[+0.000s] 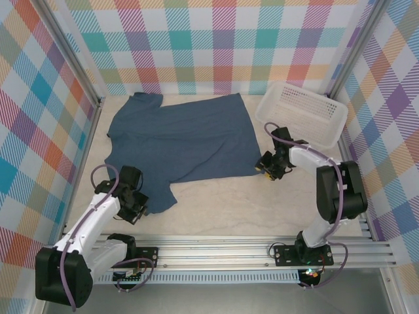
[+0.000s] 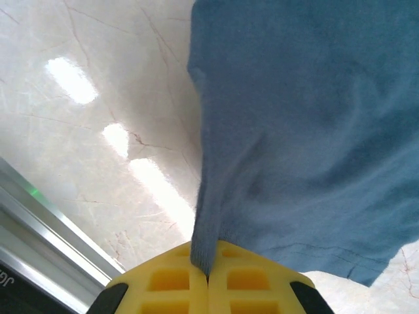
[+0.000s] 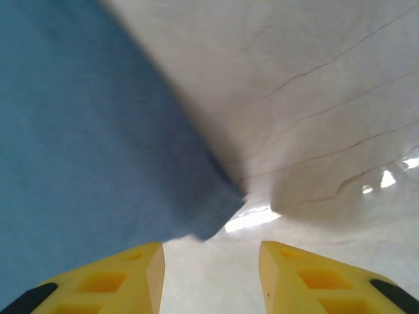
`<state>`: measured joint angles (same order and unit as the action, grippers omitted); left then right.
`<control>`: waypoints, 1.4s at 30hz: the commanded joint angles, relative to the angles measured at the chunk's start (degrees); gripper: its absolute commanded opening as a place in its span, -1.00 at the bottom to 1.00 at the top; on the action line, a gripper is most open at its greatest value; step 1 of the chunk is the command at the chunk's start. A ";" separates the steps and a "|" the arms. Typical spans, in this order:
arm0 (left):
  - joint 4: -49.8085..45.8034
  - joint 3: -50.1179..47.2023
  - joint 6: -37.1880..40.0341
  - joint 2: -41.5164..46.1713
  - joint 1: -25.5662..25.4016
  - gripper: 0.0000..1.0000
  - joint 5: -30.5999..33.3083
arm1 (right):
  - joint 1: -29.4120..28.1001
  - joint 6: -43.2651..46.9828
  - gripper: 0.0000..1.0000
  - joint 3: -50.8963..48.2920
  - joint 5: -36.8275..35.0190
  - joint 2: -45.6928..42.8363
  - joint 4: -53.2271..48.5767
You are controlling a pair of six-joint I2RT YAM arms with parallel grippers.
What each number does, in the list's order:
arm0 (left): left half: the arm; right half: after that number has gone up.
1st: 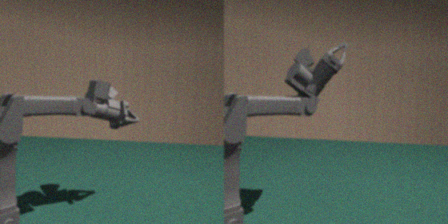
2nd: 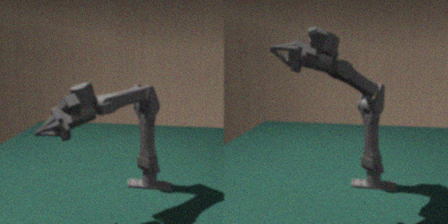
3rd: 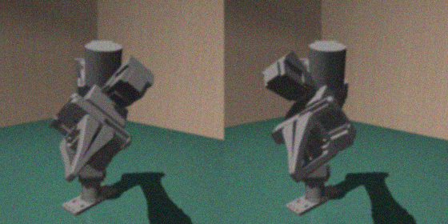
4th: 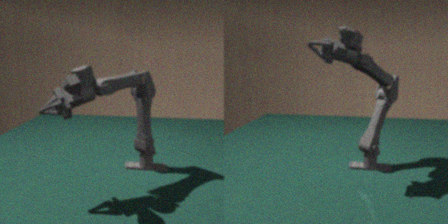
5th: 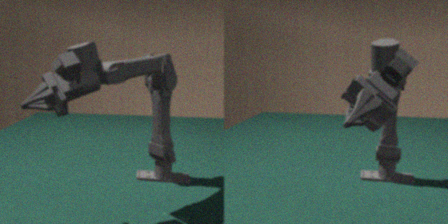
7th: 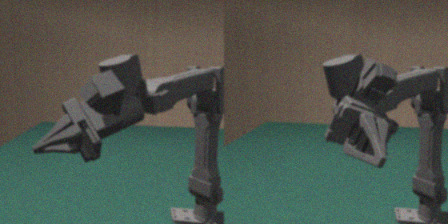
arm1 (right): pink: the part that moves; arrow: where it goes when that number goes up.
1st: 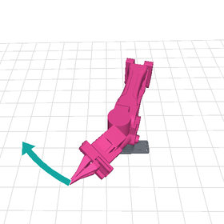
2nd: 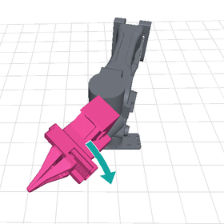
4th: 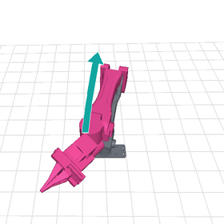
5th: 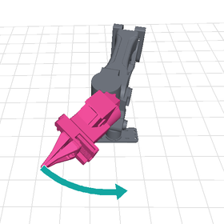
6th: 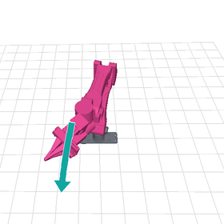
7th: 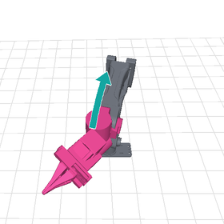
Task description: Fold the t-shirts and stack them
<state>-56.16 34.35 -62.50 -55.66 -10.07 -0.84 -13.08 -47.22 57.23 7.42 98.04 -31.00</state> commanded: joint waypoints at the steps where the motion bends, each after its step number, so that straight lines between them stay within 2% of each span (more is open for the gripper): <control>1: -3.15 0.81 -0.87 -0.28 -0.49 -1.00 1.63 | 0.03 -2.72 -0.17 1.83 -2.88 1.28 -0.66; 8: -3.69 1.58 -0.01 -0.20 -0.49 -1.00 2.11 | -0.01 -3.41 -0.23 4.61 -3.79 3.51 -0.75; 17: -3.29 2.95 0.23 -0.94 -0.49 -1.00 2.51 | -0.27 -2.95 -0.63 5.78 -4.11 7.30 -1.48; 21: -4.69 4.11 0.23 -0.45 -0.51 -1.00 4.00 | -1.10 -2.73 -0.85 6.29 -5.78 6.29 -2.68; 24: -7.99 5.93 -0.67 1.45 -0.52 -1.00 6.42 | -2.30 -1.38 -0.94 7.04 -7.45 3.95 -4.97; 27: -13.14 7.59 -3.95 4.45 -0.59 -1.00 7.75 | -3.75 0.51 -0.98 8.14 -9.14 1.46 -9.39; 33: -22.85 6.94 -13.47 12.94 -1.56 -1.00 5.50 | -5.17 4.66 -1.00 5.52 -9.13 -3.04 -15.59; 37: -28.86 7.74 -15.91 16.53 -2.55 -1.00 5.37 | -5.76 7.98 -1.00 3.36 -7.36 -5.26 -18.05; 42: -31.89 7.92 -17.33 17.84 -3.80 -1.00 3.70 | -6.93 9.96 -0.98 0.49 -5.38 -7.57 -21.41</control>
<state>-81.45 40.84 -77.38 -38.26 -12.45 3.90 -19.22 -39.99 59.61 0.51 92.90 -47.46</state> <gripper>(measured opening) 0.048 0.044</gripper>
